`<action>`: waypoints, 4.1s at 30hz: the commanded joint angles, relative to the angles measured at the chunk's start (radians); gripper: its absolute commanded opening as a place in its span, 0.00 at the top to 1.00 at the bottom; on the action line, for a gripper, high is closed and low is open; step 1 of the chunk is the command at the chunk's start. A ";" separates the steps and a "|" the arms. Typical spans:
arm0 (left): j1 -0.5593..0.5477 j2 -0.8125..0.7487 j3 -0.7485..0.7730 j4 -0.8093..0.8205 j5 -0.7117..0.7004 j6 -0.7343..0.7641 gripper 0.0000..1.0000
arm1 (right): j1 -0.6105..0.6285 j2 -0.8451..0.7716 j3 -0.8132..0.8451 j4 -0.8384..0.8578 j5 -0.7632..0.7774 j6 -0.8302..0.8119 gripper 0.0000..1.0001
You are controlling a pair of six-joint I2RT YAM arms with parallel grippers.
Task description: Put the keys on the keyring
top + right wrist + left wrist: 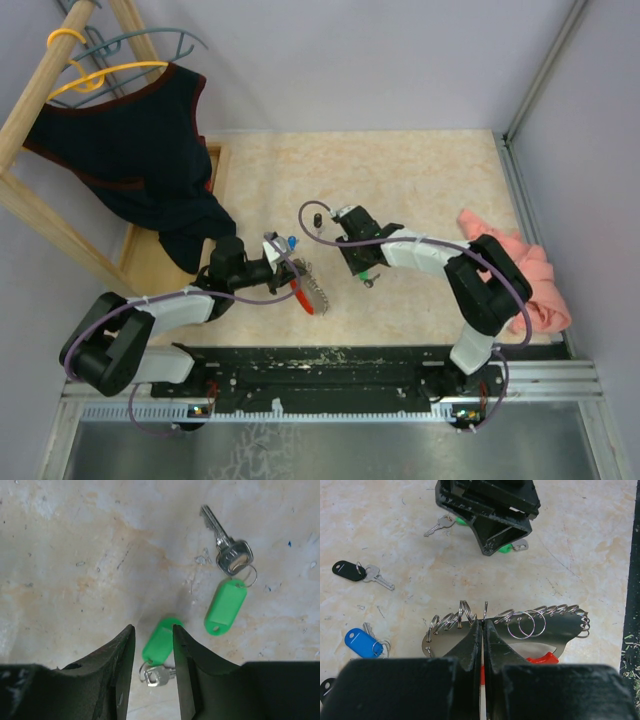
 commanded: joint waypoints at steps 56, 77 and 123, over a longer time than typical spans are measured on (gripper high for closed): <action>0.006 -0.020 0.022 0.006 0.016 -0.002 0.99 | -0.120 -0.109 -0.158 -0.030 -0.191 -0.005 0.62; 0.006 -0.037 0.016 0.002 0.007 0.000 0.99 | 0.039 -0.133 -0.036 -0.167 -0.192 0.034 0.63; 0.006 -0.025 0.027 -0.004 0.030 0.002 0.99 | -0.232 -0.040 -0.122 0.039 -0.597 -0.178 0.81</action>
